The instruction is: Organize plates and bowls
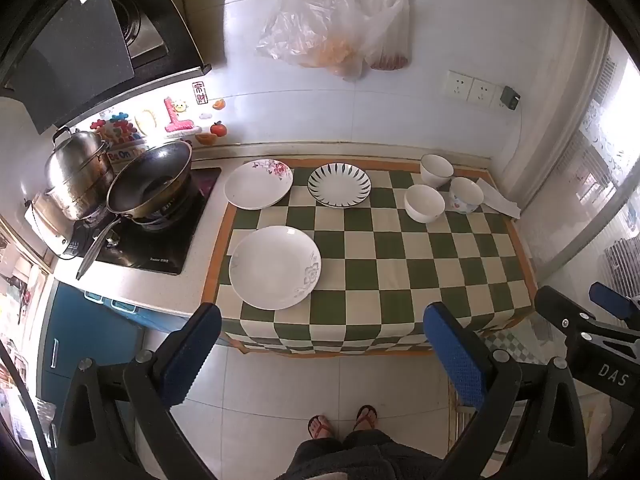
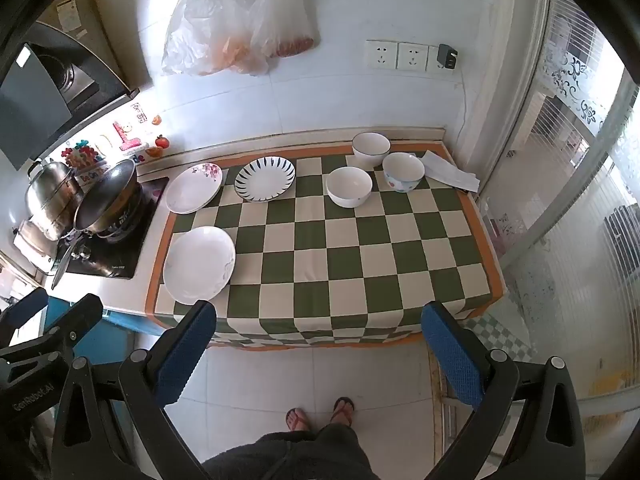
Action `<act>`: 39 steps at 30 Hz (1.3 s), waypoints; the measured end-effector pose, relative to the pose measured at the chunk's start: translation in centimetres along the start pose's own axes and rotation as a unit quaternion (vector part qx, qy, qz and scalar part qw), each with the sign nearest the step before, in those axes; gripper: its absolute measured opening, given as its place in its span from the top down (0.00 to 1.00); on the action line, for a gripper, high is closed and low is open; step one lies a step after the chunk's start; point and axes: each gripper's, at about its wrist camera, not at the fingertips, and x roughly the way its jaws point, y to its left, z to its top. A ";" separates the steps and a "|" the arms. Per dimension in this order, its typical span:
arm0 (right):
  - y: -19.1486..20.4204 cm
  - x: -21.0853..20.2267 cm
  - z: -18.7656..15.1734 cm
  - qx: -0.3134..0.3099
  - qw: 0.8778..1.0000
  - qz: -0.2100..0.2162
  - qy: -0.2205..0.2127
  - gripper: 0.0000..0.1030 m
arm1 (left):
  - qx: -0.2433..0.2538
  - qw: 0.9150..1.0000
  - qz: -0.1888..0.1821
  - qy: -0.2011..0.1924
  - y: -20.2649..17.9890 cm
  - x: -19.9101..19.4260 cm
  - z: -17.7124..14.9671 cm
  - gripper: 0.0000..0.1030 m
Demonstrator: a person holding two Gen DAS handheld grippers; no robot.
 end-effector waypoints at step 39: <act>-0.4 -0.2 -0.1 0.007 1.000 -0.002 -0.003 0.00 | 0.001 1.000 -0.001 -0.005 -0.6 -0.2 0.4 0.00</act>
